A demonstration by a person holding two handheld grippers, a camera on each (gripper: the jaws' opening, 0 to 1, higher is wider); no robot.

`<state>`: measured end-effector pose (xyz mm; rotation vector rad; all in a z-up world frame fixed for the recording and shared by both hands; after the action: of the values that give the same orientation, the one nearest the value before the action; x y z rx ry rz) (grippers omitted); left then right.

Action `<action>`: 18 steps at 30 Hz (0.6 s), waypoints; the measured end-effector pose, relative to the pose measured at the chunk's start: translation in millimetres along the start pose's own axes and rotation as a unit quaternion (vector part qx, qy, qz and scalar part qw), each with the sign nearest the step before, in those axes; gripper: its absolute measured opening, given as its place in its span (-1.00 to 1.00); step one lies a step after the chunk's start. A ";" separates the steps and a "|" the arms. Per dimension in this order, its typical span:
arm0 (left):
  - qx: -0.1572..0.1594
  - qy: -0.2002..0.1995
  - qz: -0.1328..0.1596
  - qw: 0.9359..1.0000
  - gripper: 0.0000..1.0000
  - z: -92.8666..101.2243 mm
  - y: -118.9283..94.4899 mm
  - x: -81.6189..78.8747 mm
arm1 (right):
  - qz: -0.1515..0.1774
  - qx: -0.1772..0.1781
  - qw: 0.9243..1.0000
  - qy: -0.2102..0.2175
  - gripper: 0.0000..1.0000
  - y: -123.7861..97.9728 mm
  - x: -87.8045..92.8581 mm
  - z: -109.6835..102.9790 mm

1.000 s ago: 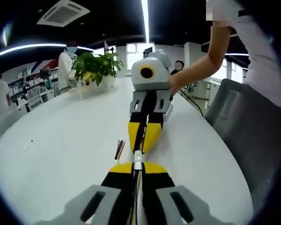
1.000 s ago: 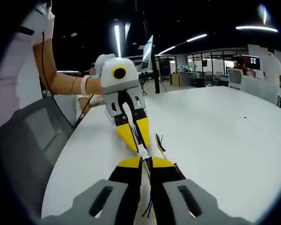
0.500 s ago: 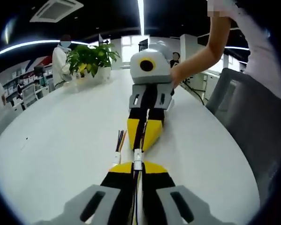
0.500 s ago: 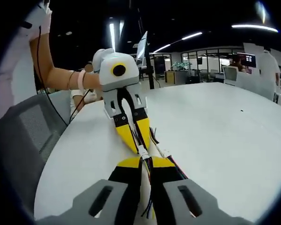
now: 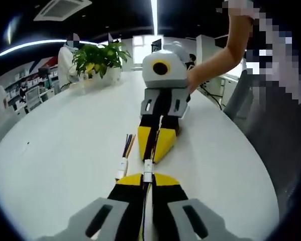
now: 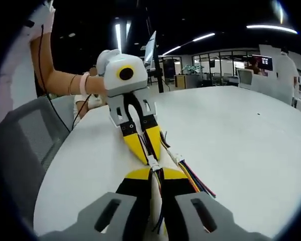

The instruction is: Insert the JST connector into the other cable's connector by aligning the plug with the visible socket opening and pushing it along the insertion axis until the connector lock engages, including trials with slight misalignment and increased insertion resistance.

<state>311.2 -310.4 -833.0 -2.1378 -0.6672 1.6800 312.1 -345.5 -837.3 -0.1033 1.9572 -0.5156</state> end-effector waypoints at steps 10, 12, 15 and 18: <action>-0.011 -0.005 -0.009 1.000 -1.00 -0.2 -1.0 1.0 | -0.001 0.006 1.000 -0.004 -0.92 1.3 0.9 -1.5; -0.013 -0.008 -0.010 1.000 -1.00 0.0 -1.3 1.4 | -0.003 0.007 1.000 -0.007 -0.92 1.4 1.7 -0.8; -0.016 -0.008 -0.013 1.000 -0.96 0.1 -2.1 2.1 | -0.008 0.012 1.000 -0.016 -0.85 3.5 2.6 -1.4; -0.023 -0.008 -0.018 1.000 -0.86 -0.7 -3.2 2.3 | -0.008 0.012 1.000 -0.017 -0.81 1.9 2.1 -2.0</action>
<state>311.8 -306.5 -832.9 -2.1327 -0.7515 1.6806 309.6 -343.8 -839.2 -0.1118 1.9175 -0.5435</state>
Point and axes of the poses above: the point that each gripper's makers call its tool centre point, and the gripper's own axes: y roughly forward along the fingers, z roughly to its right, x roughly out of its underside, the point moved 2 cm from there along -y, roughly backward along the fingers, and after that the axes turned 14 degrees about y, right-handed, at the moved point
